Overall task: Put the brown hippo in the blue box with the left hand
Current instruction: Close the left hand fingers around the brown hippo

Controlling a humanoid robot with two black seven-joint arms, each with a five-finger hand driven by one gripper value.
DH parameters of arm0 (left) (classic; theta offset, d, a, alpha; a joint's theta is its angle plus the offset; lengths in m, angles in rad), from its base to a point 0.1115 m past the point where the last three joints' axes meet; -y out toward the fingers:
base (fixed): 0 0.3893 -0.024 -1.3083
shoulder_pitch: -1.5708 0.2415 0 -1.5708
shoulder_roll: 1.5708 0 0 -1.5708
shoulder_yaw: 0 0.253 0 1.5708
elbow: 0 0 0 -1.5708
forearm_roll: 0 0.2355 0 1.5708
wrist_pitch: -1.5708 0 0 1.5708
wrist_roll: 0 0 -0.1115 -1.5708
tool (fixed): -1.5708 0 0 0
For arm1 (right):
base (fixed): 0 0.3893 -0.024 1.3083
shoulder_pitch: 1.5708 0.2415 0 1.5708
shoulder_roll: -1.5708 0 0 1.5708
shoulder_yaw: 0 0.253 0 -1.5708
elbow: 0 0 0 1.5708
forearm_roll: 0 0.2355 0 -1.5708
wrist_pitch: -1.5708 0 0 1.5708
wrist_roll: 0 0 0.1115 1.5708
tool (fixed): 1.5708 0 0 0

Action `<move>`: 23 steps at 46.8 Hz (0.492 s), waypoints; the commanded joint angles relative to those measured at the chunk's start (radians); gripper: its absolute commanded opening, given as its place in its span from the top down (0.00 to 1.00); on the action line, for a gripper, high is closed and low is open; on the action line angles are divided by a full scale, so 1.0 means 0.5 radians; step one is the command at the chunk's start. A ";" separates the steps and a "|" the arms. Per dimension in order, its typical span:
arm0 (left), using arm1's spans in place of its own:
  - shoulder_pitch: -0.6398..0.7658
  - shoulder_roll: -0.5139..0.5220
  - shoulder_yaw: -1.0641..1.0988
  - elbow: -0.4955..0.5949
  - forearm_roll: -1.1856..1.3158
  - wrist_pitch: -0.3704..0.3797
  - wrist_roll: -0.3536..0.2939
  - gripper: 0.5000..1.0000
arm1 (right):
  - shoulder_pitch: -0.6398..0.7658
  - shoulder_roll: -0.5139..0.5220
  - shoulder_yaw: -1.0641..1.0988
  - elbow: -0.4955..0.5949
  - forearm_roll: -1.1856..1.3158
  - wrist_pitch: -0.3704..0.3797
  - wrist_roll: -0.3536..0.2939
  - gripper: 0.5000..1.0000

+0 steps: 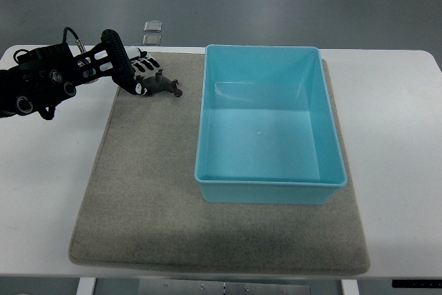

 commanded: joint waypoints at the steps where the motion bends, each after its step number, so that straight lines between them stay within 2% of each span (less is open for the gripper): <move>1: 0.000 -0.001 -0.004 -0.003 0.003 0.000 0.001 0.41 | 0.000 0.000 0.000 0.000 0.000 0.000 0.000 0.13; 13: 0.007 -0.020 -0.004 -0.003 0.000 0.000 0.019 0.45 | 0.000 0.000 0.000 0.000 0.000 0.000 0.000 0.13; 23: 0.007 -0.035 -0.004 -0.009 0.000 -0.003 0.059 0.59 | 0.000 0.000 0.000 0.000 0.000 0.000 0.000 0.13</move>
